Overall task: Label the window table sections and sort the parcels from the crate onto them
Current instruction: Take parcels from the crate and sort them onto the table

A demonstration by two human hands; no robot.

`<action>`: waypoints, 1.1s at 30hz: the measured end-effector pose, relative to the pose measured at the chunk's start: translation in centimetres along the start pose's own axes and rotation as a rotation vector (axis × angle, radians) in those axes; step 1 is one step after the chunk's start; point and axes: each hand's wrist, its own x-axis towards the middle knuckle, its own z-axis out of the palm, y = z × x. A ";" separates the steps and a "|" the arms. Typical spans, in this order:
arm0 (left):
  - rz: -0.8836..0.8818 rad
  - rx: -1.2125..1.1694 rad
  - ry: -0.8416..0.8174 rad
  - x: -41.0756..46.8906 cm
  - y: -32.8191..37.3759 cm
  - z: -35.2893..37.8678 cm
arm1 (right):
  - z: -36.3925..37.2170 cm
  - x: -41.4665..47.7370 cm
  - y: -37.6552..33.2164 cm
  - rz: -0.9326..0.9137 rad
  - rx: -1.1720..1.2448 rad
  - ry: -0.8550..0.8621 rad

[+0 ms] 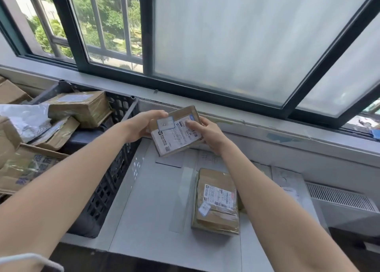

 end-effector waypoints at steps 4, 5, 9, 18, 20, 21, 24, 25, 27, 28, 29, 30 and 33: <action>-0.131 0.150 -0.343 1.2 -0.3 2.8 | -2.4 -2.7 2.0 0.066 -0.052 -0.102; -0.153 0.143 -0.368 1.7 -0.3 4.1 | -3.4 -3.4 2.6 0.075 -0.049 -0.090; -0.148 0.082 -0.341 4.0 -0.5 10.6 | -8.4 -6.0 5.3 0.111 -0.049 0.070; -0.152 -0.197 -0.111 10.4 -0.7 32.3 | -24.6 -11.9 13.0 0.253 0.265 0.297; -0.190 -0.195 -0.115 11.9 -1.0 37.3 | -28.3 -13.8 15.4 0.267 0.300 0.321; -0.211 -0.188 -0.124 12.6 -1.2 39.7 | -30.1 -14.7 16.6 0.269 0.310 0.348; -0.267 -0.137 -0.143 14.3 -2.2 46.2 | -35.2 -17.6 20.0 0.301 0.328 0.408; -0.288 -0.124 -0.154 14.6 -2.6 48.2 | -36.6 -18.6 21.2 0.320 0.330 0.412; -0.334 -0.125 -0.183 15.2 -3.4 51.6 | -38.9 -20.5 23.5 0.357 0.331 0.425; -0.363 -0.127 -0.186 15.4 -3.8 53.2 | -39.8 -21.3 24.6 0.375 0.329 0.442; -0.394 -0.124 -0.177 15.6 -4.2 54.7 | -40.4 -22.1 25.6 0.392 0.320 0.465; -0.419 -0.115 -0.159 15.6 -4.6 56.1 | -40.9 -22.8 26.6 0.408 0.306 0.491; -0.471 -0.082 -0.104 15.7 -5.8 59.8 | -41.6 -24.6 28.9 0.451 0.273 0.551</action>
